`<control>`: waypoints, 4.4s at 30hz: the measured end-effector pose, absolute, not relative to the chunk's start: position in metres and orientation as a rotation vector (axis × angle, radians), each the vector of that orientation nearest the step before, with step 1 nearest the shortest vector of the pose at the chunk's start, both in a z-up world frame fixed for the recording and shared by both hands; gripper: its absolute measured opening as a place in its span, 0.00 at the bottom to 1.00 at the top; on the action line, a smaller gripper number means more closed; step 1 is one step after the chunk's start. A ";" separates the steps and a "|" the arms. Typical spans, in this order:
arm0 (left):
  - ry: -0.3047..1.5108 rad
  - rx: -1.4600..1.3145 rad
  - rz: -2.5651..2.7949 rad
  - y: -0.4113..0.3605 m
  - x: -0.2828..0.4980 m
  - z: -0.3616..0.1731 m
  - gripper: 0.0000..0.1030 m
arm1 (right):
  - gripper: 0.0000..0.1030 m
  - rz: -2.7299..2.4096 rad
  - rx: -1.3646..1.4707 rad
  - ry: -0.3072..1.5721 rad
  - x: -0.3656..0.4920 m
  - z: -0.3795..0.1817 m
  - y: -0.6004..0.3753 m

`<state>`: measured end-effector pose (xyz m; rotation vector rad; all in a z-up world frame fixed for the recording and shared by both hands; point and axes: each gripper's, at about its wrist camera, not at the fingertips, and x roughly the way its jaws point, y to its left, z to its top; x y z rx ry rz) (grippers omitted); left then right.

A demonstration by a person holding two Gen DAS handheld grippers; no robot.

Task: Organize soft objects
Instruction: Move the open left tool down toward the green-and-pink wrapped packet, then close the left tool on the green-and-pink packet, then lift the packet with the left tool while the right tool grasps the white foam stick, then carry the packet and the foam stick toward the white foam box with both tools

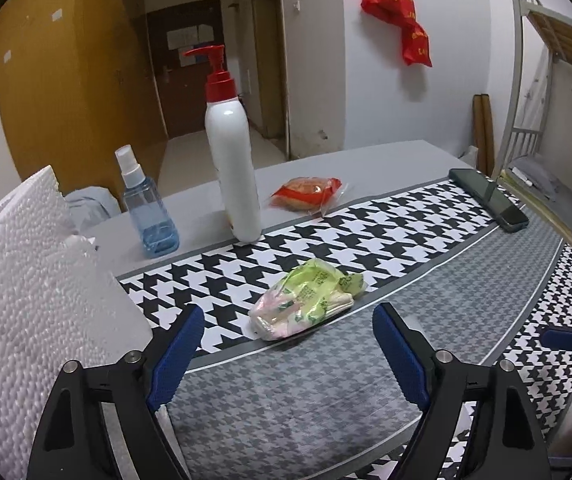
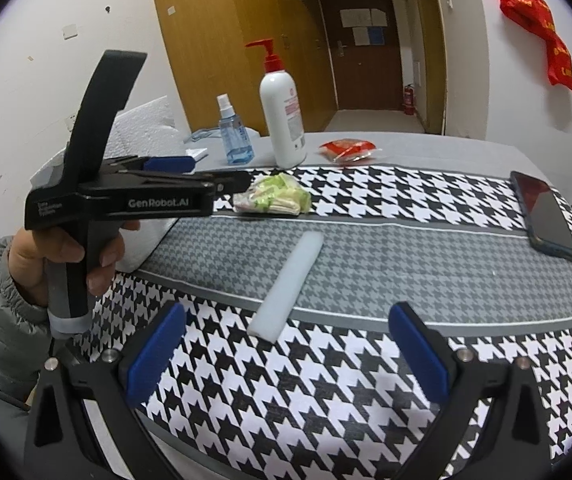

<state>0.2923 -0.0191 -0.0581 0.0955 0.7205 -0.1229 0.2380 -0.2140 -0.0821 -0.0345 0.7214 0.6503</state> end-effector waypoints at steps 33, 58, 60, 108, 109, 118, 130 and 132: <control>0.792 0.090 -0.210 -0.020 0.337 -0.091 0.71 | 0.97 0.655 -0.110 0.757 0.251 -0.085 -0.190; 0.824 0.104 -0.215 -0.020 0.345 -0.108 0.31 | 0.97 0.650 -0.121 0.790 0.255 -0.093 -0.189; 0.819 0.095 -0.218 -0.017 0.341 -0.106 0.31 | 0.97 0.649 -0.127 0.793 0.256 -0.093 -0.186; 0.520 0.007 -0.306 0.000 0.260 -0.021 0.31 | 0.50 0.466 -0.156 0.889 0.263 -0.112 -0.157; 0.513 0.005 -0.310 0.001 0.259 -0.021 0.31 | 0.49 0.462 -0.154 0.892 0.262 -0.111 -0.159; 0.468 -0.008 -0.327 0.002 0.248 -0.014 0.31 | 0.46 0.445 -0.127 0.920 0.260 -0.112 -0.160; 0.442 -0.015 -0.347 0.005 0.242 -0.012 0.31 | 0.38 0.412 -0.121 0.935 0.261 -0.118 -0.158; 0.431 -0.019 -0.351 0.007 0.239 -0.011 0.31 | 0.38 0.399 -0.151 0.925 0.259 -0.118 -0.153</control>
